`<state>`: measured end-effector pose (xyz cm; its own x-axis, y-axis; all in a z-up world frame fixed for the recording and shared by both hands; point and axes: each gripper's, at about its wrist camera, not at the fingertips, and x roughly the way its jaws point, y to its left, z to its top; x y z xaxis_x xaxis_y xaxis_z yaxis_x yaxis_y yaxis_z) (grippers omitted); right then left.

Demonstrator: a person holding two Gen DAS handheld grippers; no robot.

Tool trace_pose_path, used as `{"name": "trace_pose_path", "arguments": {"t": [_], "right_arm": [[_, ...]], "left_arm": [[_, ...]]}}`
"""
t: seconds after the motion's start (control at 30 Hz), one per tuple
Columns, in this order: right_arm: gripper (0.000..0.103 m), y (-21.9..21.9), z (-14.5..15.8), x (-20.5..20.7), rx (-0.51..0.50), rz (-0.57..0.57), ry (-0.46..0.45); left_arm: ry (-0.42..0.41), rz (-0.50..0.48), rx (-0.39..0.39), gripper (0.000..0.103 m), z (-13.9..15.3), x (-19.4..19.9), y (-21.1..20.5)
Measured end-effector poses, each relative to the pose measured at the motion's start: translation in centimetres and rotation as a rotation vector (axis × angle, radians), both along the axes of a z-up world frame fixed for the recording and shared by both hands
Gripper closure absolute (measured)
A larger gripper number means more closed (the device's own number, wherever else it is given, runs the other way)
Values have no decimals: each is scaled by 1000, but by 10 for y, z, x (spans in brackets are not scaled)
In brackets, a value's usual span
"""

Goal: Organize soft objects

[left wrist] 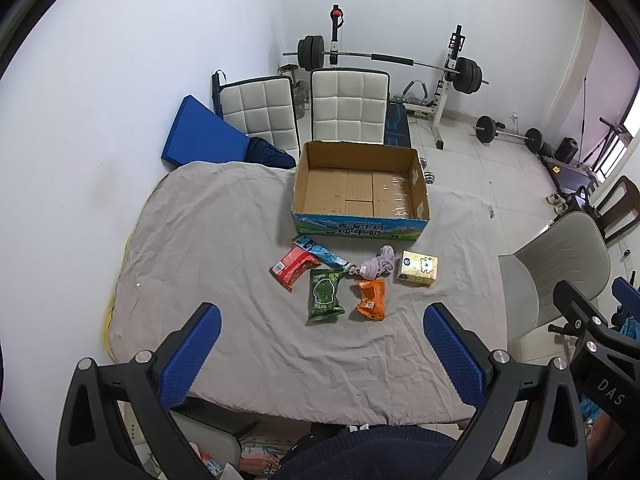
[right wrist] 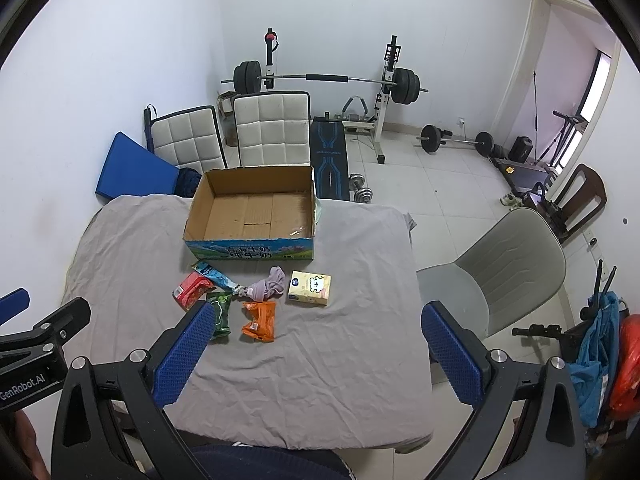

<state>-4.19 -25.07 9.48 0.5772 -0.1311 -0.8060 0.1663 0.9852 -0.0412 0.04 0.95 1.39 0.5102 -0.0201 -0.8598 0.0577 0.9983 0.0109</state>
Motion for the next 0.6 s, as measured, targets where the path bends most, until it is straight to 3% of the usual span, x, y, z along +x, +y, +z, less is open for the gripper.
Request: {"name": "trace_pose_path", "arguments": {"t": [0.6], "right_arm": [[0,-1,0,-1,0,1,-3]], "left_arm": [[6,-4,-2,0,3,2,-2]]}}
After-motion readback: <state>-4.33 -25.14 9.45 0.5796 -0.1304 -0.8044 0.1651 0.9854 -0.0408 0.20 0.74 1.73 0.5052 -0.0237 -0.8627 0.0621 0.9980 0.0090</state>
